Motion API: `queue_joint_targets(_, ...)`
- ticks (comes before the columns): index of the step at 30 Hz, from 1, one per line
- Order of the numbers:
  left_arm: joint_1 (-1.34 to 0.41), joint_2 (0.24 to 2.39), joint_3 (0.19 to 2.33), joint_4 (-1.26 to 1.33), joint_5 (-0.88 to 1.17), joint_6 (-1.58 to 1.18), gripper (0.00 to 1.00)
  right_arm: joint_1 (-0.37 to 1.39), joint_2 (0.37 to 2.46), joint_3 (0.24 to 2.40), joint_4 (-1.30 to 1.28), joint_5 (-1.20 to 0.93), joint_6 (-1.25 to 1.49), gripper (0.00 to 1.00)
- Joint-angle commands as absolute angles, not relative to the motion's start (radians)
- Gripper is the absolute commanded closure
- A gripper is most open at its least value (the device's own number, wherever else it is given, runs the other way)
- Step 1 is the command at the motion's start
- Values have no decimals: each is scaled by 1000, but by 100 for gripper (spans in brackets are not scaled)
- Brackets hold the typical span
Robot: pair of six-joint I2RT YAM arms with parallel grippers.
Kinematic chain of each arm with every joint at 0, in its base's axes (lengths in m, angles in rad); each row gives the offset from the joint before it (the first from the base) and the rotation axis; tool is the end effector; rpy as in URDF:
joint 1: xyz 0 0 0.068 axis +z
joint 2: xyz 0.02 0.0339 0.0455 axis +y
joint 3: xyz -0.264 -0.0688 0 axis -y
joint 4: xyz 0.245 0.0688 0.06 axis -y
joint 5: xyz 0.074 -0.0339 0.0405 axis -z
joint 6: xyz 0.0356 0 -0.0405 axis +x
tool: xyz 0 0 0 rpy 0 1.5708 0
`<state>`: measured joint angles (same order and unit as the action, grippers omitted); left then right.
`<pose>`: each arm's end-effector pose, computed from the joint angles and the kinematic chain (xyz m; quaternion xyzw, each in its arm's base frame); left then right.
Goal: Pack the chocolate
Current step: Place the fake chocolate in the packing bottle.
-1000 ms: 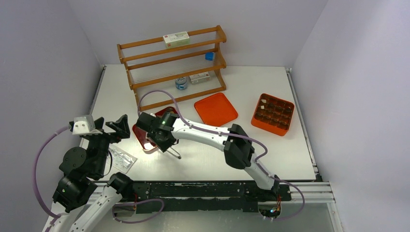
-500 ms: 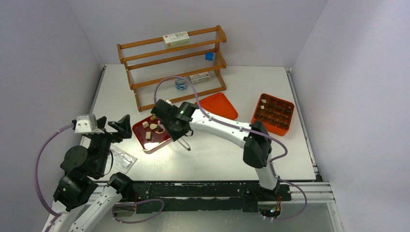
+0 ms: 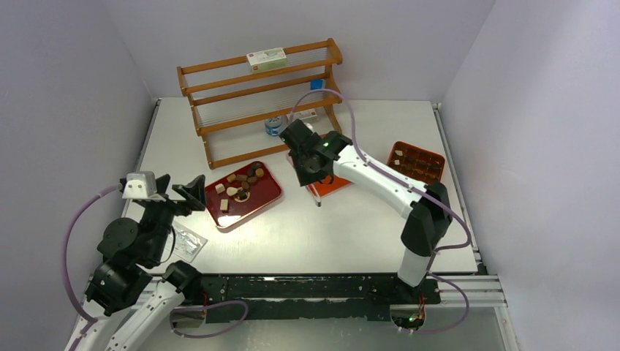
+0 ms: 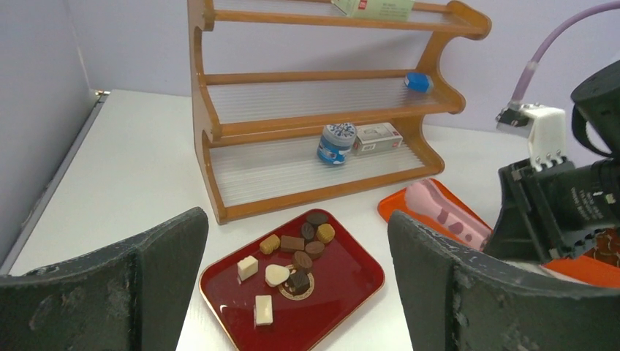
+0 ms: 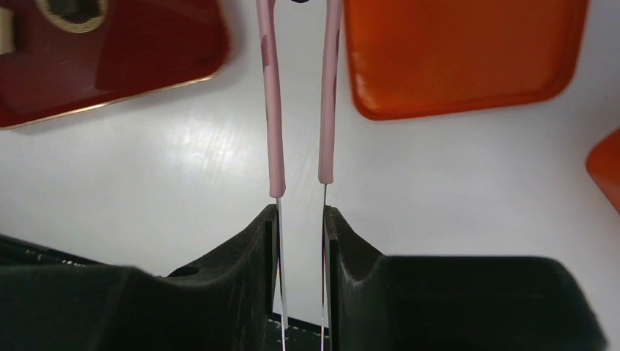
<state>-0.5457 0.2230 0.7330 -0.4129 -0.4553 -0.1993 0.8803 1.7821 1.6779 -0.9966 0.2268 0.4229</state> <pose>0.0530 -0.0139 0.3541 -0.0518 0.6736 -0.1213 0.7272 0.2447 0.2836 0.3089 -0.1934 0.9471 0.0528 0.2507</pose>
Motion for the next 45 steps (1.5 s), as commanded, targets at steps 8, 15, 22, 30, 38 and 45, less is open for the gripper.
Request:
queue_joint_targets(8, -544, 263, 723, -373, -389, -179, 2, 629, 1558, 1480, -986, 275, 458, 72)
queue_joint_targets(15, -545, 277, 724, -374, -375, -178, 2, 463, 1475, 1398, -972, 258, 425, 72)
queue_joint_targets(22, -545, 276, 724, -371, -359, -179, 2, 306, 1449, 1331, -964, 239, 413, 72)
queue_joint_targets(30, -570, 285, 721, -368, -350, -174, 2, 159, 1454, 1262, -919, 209, 410, 72)
queue_joint_targets(38, -587, 293, 719, -362, -350, -168, 2, 37, 1433, 1229, -888, 204, 407, 72)
queue_joint_targets(45, -590, 292, 718, -358, -354, -165, 2, -32, 1440, 1210, -901, 235, 407, 72)
